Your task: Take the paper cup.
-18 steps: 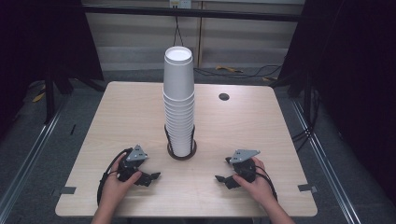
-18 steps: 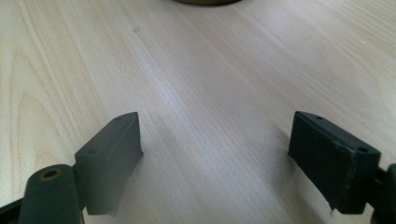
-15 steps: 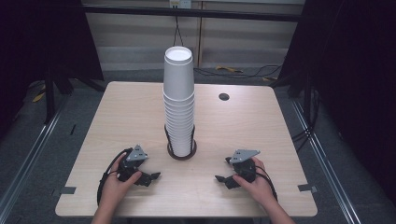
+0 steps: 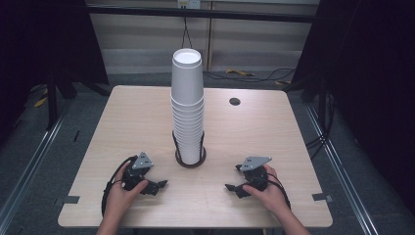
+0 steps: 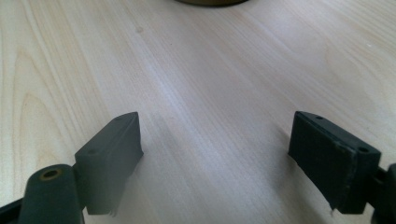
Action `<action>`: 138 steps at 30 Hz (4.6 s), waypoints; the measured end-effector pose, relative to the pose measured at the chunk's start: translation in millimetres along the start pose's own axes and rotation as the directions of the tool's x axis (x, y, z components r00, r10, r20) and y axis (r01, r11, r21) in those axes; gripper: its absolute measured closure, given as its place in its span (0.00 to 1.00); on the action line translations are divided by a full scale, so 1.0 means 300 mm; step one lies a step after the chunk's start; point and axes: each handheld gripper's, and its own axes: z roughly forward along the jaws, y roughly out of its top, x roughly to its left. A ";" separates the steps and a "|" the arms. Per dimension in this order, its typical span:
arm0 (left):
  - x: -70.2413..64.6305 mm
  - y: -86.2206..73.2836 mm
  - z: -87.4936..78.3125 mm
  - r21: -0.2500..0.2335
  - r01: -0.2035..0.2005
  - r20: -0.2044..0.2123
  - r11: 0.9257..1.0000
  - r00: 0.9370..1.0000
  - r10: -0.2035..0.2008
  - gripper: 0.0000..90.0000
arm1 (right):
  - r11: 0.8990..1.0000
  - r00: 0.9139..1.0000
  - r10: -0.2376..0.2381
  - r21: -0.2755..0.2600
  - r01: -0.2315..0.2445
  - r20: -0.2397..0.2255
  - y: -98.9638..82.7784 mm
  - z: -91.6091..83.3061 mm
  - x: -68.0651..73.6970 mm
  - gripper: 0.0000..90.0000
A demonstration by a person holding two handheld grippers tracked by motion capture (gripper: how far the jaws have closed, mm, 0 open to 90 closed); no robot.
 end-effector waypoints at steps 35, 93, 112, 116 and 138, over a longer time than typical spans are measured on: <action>0.041 0.445 -0.312 -0.084 0.000 0.083 0.996 0.997 0.007 0.17 | 0.977 0.994 0.049 -0.203 -0.069 -0.102 0.355 -0.200 -0.063 0.20; 0.051 0.870 -0.408 -0.166 -0.057 0.122 0.984 0.989 0.078 0.16 | 0.942 0.995 0.010 -0.334 -0.041 -0.095 0.797 -0.156 -0.042 0.14; 0.050 0.890 -0.300 -0.251 0.036 0.165 0.967 0.986 0.007 0.03 | 0.935 0.995 0.020 -0.351 -0.053 -0.096 0.794 -0.149 -0.040 0.13; 0.047 0.890 -0.293 -0.256 0.033 0.159 0.966 0.987 0.009 0.04 | 0.936 0.995 0.021 -0.349 -0.052 -0.093 0.795 -0.150 -0.039 0.13; 0.026 0.937 -0.371 -0.311 0.035 0.108 0.950 0.994 -0.002 0.09 | 0.934 0.996 0.019 -0.354 -0.047 -0.082 0.788 -0.149 -0.034 0.14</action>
